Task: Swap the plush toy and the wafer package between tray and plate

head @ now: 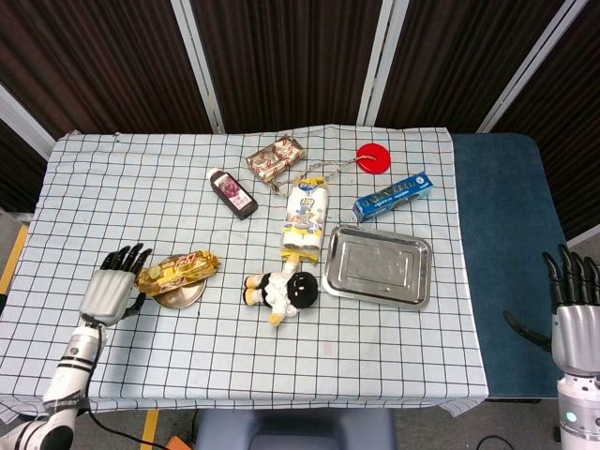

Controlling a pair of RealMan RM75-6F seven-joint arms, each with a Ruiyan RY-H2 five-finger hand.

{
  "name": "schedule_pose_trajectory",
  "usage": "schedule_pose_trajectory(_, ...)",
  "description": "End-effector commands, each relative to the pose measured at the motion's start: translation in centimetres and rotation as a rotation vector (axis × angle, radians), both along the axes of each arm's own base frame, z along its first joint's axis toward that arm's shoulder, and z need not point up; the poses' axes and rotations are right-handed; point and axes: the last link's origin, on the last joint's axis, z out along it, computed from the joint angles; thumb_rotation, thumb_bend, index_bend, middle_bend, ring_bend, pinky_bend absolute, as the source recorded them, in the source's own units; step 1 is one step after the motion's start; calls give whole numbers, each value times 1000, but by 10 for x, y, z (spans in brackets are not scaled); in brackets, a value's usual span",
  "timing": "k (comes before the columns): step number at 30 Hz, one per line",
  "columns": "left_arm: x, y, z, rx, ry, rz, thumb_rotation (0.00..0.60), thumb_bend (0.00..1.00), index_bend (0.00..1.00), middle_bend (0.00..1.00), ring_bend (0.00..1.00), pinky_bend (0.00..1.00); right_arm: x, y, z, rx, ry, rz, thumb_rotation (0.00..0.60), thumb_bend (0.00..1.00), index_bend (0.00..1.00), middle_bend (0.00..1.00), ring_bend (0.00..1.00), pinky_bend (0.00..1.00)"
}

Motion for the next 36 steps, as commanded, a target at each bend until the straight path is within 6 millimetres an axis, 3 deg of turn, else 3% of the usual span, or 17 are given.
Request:
schedule_pose_trajectory(1, 14, 15, -15, -24, -7, -3, 600, 429, 0, 0, 0, 103, 1, 3, 1, 3, -3, 15, 600, 110, 0, 0, 0, 46)
schedule_pose_trajectory(16, 23, 28, -48, -125, 8, 83, 600, 428, 0, 0, 0, 90, 1, 5, -1, 13, 0, 41, 600, 110, 0, 0, 0, 46)
schedule_pose_trajectory(26, 13, 42, -68, -134, 7, 130, 600, 427, 0, 10, 35, 119, 2, 5, -1, 3, -8, 62, 600, 110, 0, 0, 0, 46)
schedule_pose_trajectory(30, 10, 43, -68, -110, 1, 110, 600, 423, 11, 159, 266, 371, 2, 4, -1, -5, -12, 66, 600, 110, 0, 0, 0, 46)
schedule_pose_trajectory(34, 9, 43, -67, -71, 5, 73, 600, 442, 163, 399, 530, 632, 2, 4, -2, -9, -11, 69, 600, 110, 0, 0, 0, 46)
schedule_pose_trajectory(36, 10, 43, -65, -50, -2, 56, 600, 464, 251, 499, 621, 704, 2, 4, -3, -9, -9, 68, 600, 110, 0, 0, 0, 46)
